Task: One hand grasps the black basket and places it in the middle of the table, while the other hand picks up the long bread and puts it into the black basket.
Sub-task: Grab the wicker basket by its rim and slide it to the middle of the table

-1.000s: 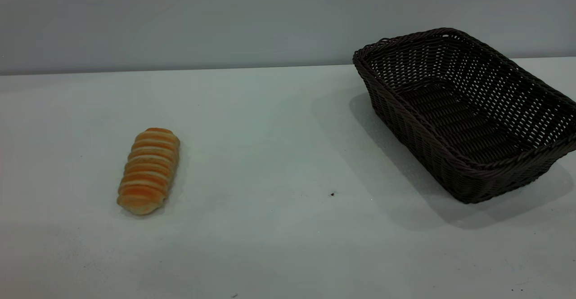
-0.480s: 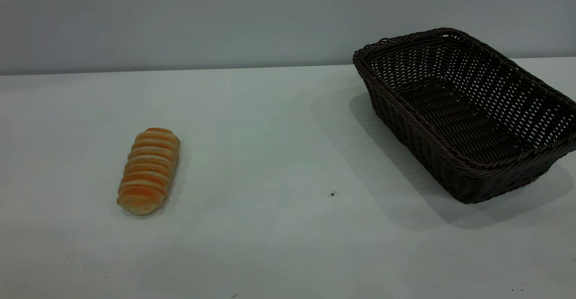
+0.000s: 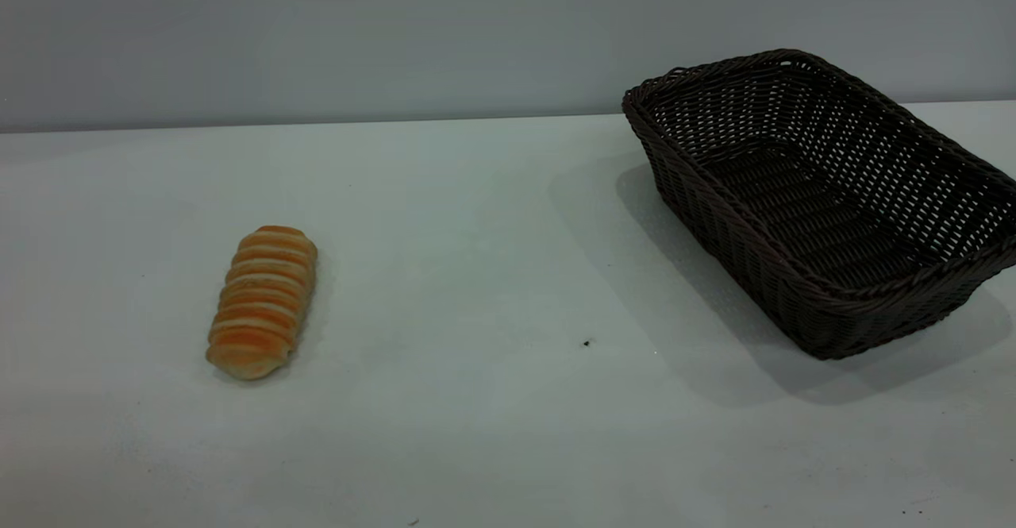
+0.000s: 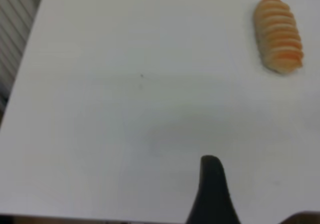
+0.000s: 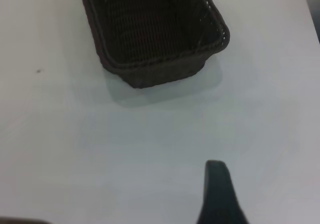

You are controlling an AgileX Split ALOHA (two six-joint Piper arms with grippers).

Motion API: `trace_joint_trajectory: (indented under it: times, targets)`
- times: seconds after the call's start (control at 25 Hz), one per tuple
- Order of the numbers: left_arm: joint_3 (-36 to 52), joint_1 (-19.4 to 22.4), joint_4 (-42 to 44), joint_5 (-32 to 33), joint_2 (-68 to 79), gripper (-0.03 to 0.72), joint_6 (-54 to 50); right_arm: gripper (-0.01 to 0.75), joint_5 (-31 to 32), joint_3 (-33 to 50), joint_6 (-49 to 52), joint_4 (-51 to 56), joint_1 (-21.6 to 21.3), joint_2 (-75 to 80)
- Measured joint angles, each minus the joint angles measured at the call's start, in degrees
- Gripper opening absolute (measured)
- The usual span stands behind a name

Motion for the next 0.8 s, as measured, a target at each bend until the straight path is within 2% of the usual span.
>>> trace_joint_trajectory:
  times: [0.12, 0.28, 0.52, 0.8]
  targets:
    - [-3.0, 0.0, 0.7, -2.6, 6.8, 0.579, 0.0, 0.536, -1.8, -2.1, 0.6, 0.4, 0.0, 7.2]
    - [-8.0, 0.0, 0.9, -10.3, 20.9, 0.579, 0.0, 0.576, -8.9, -4.6, 0.6, 0.7, 0.0, 20.9]
    - [-15.7, 0.0, 0.9, -19.8, 40.7, 0.579, 0.2, 0.583, -19.7, -8.2, 0.6, 2.2, 0.0, 42.0]
    - [-20.0, 0.0, 0.9, -27.7, 55.2, 0.579, 2.5, 0.583, -31.6, -8.8, 0.6, 12.0, 0.0, 67.6]
